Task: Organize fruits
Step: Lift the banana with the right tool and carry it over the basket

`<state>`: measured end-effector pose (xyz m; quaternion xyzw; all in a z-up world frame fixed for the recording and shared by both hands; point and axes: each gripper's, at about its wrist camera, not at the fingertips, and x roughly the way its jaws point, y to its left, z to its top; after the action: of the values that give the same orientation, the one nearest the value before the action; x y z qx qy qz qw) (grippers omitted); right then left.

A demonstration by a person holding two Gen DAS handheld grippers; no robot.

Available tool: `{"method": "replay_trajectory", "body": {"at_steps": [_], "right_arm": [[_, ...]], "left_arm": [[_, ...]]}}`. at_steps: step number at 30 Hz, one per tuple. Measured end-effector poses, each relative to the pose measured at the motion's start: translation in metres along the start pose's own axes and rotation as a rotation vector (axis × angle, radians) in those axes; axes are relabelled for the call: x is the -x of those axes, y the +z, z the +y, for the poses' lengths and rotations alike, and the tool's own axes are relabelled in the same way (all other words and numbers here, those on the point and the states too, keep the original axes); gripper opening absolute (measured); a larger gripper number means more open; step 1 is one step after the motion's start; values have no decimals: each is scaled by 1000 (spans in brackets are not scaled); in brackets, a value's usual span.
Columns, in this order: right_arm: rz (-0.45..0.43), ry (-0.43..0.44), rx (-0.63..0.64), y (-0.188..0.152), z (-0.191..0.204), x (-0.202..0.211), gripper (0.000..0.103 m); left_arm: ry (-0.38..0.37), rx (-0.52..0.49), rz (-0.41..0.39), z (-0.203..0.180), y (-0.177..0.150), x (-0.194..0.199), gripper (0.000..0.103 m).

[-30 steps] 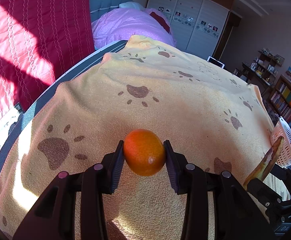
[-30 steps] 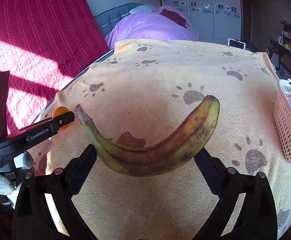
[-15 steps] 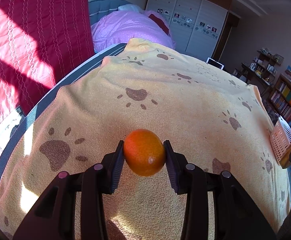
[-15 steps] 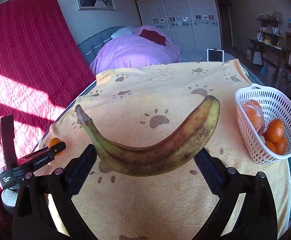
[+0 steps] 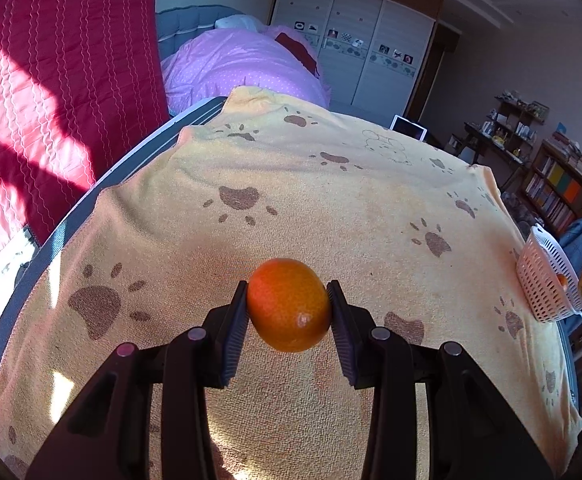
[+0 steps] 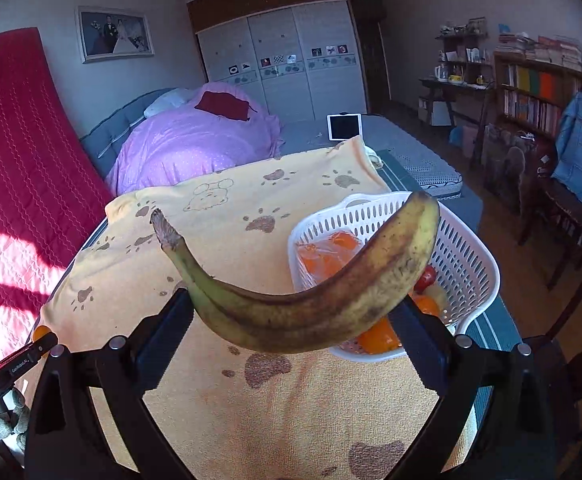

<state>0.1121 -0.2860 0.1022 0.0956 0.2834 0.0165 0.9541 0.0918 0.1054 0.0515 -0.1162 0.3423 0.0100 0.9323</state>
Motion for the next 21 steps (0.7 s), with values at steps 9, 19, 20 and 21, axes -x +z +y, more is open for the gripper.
{"method": "replay_trajectory", "body": {"at_steps": [9, 19, 20, 21], "right_arm": [[7, -61, -13, 3, -32, -6, 99], [60, -95, -18, 2, -39, -33, 98], [66, -99, -18, 1, -41, -35, 98], [72, -101, -19, 1, -42, -37, 98]], "left_arm": [[-41, -38, -6, -25, 3, 5, 39], [-74, -61, -19, -51, 7, 8, 39], [-78, -64, -17, -53, 7, 7, 39], [-81, -66, -14, -56, 6, 7, 39]]}}
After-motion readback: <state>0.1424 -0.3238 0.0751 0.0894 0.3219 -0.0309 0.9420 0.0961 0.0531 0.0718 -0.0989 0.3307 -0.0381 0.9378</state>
